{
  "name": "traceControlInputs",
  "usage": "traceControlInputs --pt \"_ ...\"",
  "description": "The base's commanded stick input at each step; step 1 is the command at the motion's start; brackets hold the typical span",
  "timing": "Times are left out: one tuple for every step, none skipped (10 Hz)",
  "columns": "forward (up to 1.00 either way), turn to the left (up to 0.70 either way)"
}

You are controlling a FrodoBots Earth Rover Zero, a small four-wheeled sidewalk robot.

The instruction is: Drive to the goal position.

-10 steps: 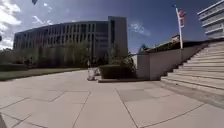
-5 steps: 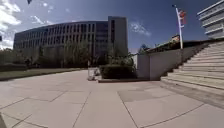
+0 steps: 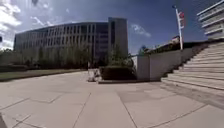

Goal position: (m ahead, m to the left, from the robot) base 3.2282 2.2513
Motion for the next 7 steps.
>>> traceControlInputs --pt "0.70 0.35" --pt "0.70 0.31" --pt "0.70 0.22" --pt "0.70 0.10" --pt "0.70 0.03" --pt "0.70 0.03" --pt "0.70 0.03"
